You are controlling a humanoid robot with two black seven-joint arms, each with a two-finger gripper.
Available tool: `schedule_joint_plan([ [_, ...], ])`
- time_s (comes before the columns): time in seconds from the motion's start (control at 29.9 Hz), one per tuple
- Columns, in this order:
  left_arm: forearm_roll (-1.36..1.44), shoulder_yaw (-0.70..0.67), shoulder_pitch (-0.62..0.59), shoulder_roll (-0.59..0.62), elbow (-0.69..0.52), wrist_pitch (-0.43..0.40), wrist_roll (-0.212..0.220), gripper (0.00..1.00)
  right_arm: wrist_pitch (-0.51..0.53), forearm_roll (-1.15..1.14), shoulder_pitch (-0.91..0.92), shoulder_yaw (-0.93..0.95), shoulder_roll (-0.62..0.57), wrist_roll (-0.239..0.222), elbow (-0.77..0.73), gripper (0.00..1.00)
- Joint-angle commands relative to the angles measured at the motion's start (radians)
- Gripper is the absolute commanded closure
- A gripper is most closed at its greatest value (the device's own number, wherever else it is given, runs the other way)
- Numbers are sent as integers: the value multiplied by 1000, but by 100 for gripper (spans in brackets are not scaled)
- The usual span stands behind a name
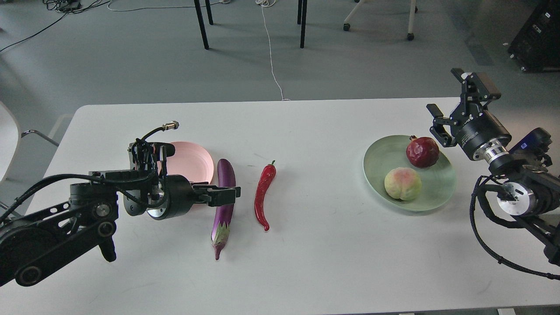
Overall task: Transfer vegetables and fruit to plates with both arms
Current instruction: 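Lower the left gripper onto the purple eggplant and grasp it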
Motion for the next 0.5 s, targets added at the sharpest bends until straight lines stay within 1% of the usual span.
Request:
schedule_joint_plan([
  [0.0, 2, 41, 2, -6, -1, 0, 7, 1, 0, 0, -3, 0, 1, 0, 4, 1],
  [0.47, 22, 55, 3, -9, 30, 0, 7, 2, 3, 0, -14, 0, -1, 0, 7, 1],
])
